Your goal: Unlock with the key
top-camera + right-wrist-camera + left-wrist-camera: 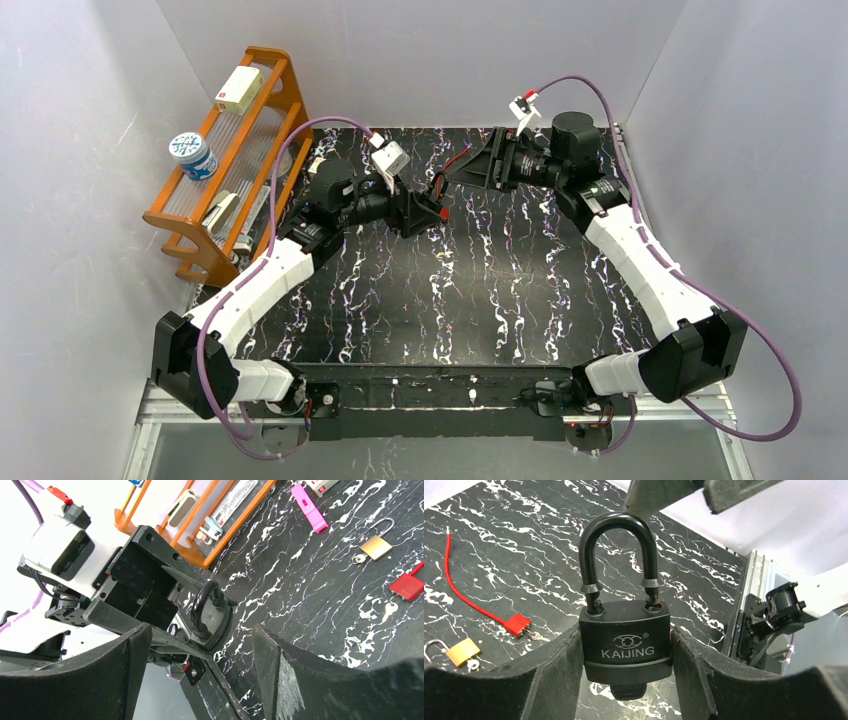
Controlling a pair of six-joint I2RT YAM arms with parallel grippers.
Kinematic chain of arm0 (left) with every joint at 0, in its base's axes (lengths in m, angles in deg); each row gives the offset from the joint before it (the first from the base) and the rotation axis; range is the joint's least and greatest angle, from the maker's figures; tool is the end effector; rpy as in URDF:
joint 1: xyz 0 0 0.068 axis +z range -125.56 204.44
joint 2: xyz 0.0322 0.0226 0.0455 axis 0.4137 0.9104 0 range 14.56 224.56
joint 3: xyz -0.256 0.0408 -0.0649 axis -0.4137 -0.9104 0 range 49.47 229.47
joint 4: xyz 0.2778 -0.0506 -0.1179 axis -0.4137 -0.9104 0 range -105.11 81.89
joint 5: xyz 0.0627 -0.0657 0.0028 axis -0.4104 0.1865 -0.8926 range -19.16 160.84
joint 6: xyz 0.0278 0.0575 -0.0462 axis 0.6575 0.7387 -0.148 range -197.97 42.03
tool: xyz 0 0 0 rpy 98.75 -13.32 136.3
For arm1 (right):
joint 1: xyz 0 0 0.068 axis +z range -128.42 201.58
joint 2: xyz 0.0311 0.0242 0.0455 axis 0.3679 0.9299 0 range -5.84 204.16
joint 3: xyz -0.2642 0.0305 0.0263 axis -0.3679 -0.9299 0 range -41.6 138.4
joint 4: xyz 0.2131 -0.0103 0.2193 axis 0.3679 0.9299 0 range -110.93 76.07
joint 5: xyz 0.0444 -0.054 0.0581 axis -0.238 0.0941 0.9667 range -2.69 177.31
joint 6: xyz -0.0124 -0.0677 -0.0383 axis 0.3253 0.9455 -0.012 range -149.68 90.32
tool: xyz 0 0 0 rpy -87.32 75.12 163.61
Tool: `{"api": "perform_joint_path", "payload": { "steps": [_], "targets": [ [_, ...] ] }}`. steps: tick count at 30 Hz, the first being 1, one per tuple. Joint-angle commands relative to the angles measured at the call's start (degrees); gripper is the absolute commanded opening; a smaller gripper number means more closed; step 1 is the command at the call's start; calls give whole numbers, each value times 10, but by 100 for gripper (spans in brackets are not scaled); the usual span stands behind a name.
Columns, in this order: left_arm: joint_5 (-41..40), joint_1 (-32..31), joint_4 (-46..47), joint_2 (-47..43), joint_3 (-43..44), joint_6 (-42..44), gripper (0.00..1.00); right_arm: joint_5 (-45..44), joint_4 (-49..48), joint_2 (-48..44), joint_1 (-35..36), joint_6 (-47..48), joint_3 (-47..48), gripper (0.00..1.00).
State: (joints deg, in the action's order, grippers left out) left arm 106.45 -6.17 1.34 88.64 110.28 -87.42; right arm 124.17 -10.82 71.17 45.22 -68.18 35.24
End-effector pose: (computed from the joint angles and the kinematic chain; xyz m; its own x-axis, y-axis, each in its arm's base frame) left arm 0.3035 -0.2251 0.3446 -0.2066 -0.0328 -0.9779 0.8922 0.4039 -0.2021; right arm 0.3321 0.1896 0.4014 -0.6643 0.2531 -0.7033 -0.5724 0.4329 0.6964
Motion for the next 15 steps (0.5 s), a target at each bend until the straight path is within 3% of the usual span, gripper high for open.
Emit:
{"api": "perform_joint_path", "payload": {
  "steps": [1, 5, 11, 13, 15],
  "targets": [
    [48, 0, 44, -28, 17, 68, 4, 53, 37, 22, 0, 37, 45, 79],
    [63, 0, 45, -31, 15, 63, 3, 58, 112, 51, 0, 72, 77, 77],
    [75, 0, 47, -36, 5, 52, 1, 60, 129, 70, 1, 93, 84, 72],
    [94, 0, 62, -39, 2, 30, 0, 72, 123, 73, 0, 101, 79, 64],
    [132, 0, 81, -39, 0, 8, 0, 98, 106, 71, 0, 116, 64, 45]
  ]
}}
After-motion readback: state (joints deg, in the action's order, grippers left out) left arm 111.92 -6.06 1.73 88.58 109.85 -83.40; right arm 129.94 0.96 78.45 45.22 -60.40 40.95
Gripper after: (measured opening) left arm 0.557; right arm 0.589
